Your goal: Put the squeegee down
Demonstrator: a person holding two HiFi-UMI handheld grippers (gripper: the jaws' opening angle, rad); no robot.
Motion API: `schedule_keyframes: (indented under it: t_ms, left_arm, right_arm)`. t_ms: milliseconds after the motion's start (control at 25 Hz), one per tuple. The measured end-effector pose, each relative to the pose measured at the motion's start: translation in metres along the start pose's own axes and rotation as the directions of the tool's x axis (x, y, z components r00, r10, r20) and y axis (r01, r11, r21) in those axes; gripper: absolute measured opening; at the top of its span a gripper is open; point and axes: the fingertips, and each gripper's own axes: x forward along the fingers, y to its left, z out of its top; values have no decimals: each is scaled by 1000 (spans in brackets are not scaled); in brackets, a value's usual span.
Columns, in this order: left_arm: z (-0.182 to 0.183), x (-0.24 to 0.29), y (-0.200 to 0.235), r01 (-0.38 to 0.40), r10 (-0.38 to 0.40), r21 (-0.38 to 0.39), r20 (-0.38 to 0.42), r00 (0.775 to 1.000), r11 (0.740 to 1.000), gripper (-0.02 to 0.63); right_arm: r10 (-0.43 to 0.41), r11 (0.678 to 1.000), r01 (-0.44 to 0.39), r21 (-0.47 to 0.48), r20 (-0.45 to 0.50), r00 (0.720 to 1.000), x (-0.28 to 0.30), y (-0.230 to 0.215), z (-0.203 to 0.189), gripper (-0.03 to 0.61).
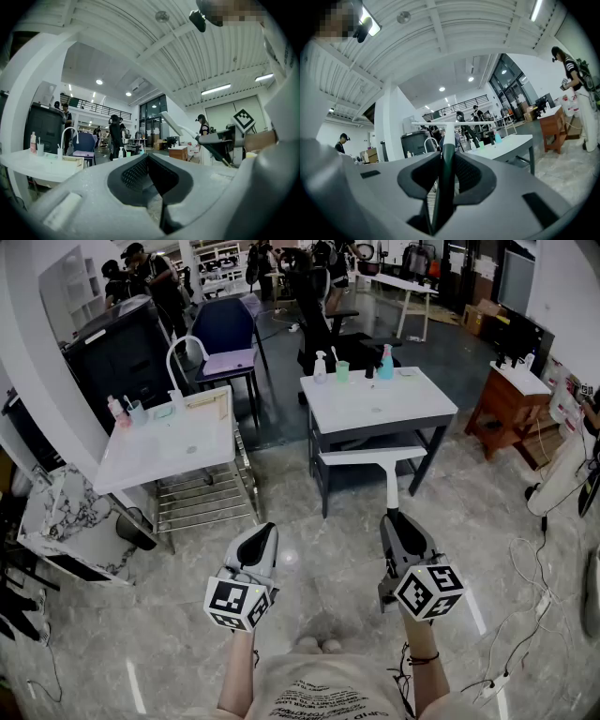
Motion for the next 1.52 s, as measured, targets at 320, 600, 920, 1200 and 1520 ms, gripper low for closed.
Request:
schedule_keyframes:
  t_ms: [320,600,920,1200,1520]
  left_arm:
    - [-2,-3,5,-17,17,-3,-6,1000,1000,23]
    - [-3,7,5,-24,24,-1,-6,1000,1000,23]
    - [-14,17,-1,-34,34,-16,-10,999,999,23]
    - [-23,28,1,-43,43,-27,-29,999,999,23]
    - [-37,62,22,-57,54,-39,-58,997,998,23]
  right_arm:
    - [-5,1000,5,10,-4,1000,1,-4,-3,95]
    - [3,1000,-3,13,-8,1000,7,-14,-4,95]
    - [2,1000,-2,24,-25,1000,13,-31,-12,95]
    - [13,999,-12,41,-32,999,25,-40,-14,95]
    - [17,998,-14,57,-46,999,61,-56,-20,95]
